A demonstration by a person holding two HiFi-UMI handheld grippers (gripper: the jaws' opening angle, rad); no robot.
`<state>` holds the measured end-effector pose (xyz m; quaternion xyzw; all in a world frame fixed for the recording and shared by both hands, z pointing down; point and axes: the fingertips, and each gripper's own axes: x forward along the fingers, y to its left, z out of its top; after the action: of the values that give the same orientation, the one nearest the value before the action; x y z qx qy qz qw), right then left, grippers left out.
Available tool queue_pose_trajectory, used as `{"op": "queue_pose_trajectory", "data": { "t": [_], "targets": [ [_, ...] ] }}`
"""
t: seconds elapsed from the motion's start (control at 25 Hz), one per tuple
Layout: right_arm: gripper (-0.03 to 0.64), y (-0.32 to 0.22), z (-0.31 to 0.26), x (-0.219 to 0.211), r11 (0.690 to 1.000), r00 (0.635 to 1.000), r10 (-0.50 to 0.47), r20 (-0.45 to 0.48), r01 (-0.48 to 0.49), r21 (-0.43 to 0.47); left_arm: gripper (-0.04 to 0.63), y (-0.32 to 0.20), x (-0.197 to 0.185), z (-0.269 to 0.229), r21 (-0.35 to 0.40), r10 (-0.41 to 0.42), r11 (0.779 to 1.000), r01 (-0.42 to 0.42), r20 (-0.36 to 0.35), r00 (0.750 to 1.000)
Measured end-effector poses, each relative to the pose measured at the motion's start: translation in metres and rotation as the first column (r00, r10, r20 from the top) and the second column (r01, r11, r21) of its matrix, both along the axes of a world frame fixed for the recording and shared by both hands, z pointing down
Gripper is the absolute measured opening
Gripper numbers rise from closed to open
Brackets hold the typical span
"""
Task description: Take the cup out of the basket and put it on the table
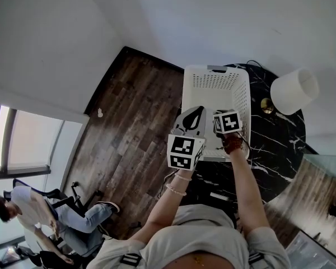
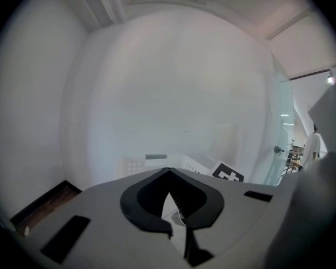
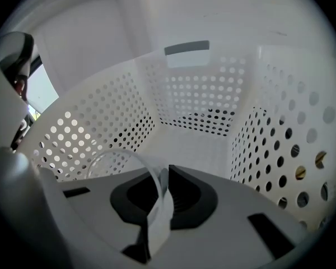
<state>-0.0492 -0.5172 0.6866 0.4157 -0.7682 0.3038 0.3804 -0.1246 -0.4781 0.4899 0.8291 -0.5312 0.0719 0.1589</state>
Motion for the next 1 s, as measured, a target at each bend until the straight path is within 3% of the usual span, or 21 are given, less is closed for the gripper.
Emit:
{"op": "queue_pose_trajectory", "data": {
  "t": [1.0],
  "targets": [
    [0.032,-0.001,-0.041,0.0,0.994,0.994,0.039,0.097,-0.049,0.099,0.006,0.005,-0.007,0.003,-0.01,-0.018,1.0,0.018,0.007,1.0]
  ]
}}
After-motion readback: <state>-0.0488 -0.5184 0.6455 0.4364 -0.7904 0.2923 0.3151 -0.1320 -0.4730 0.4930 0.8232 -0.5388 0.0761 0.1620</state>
